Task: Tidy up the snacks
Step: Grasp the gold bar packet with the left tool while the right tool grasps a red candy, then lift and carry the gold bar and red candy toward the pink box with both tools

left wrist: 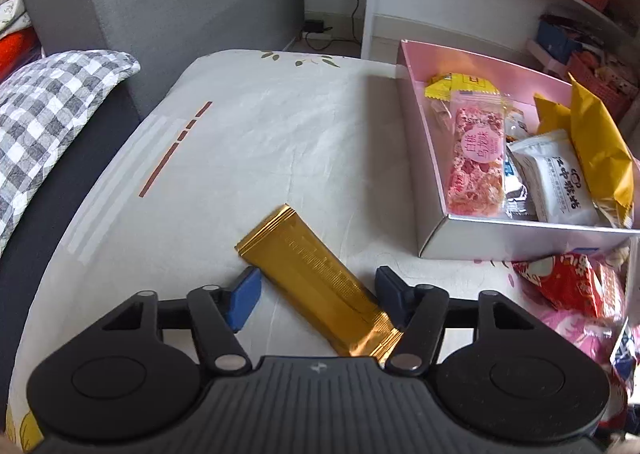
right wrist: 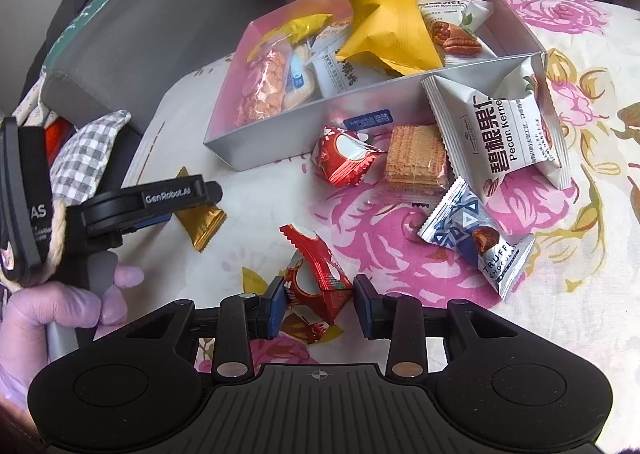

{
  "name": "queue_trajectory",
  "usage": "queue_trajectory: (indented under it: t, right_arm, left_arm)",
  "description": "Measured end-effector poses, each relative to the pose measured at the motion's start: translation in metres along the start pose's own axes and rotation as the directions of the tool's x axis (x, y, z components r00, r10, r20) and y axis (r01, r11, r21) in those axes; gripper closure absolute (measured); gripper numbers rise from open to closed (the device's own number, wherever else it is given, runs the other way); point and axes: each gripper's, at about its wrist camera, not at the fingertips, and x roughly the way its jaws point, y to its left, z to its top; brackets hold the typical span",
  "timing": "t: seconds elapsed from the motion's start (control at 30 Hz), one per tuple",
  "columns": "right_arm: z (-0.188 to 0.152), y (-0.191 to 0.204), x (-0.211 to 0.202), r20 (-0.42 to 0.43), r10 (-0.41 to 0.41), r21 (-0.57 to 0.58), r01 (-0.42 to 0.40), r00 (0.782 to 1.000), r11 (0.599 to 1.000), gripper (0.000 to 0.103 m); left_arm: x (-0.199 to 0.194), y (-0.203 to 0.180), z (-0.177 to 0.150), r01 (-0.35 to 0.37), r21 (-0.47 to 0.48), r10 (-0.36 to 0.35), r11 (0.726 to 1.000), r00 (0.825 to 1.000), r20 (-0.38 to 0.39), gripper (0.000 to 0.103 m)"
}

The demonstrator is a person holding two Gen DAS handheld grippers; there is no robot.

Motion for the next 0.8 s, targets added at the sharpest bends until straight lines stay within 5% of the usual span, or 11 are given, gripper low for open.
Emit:
queue_trajectory:
  t: [0.1,0.3,0.47,0.57,0.8]
  right_arm:
    - [0.003,-0.004,-0.004,0.007,-0.001,0.008,0.001,1.000,1.000,0.067]
    - [0.004,-0.010,-0.007,0.034,-0.018,0.034,0.017,0.999,0.999,0.064]
    - [0.004,-0.018,-0.011,0.064,-0.018,0.069,0.014,0.998,0.998,0.050]
    - [0.001,-0.020,-0.014,0.084,-0.019,0.089,0.011,0.996,0.996,0.049]
    - [-0.007,-0.014,-0.014,0.115,-0.038,0.062,0.031,0.993,0.998,0.049]
  left_arm:
    - [-0.007,0.005,-0.004,0.044,0.055,-0.043,0.998,0.999,-0.021,0.069]
    - [-0.011,0.016,-0.010,0.122,0.164,-0.113,0.979,0.992,-0.062,0.075]
    - [-0.013,0.020,-0.022,0.159,0.192,-0.159,0.968,0.987,-0.012,0.066]
    - [-0.012,0.019,-0.021,0.191,0.187,-0.193,0.964,0.981,-0.010,0.052]
    - [-0.009,0.008,-0.021,0.152,0.217,-0.161,0.964,0.987,0.022,0.048]
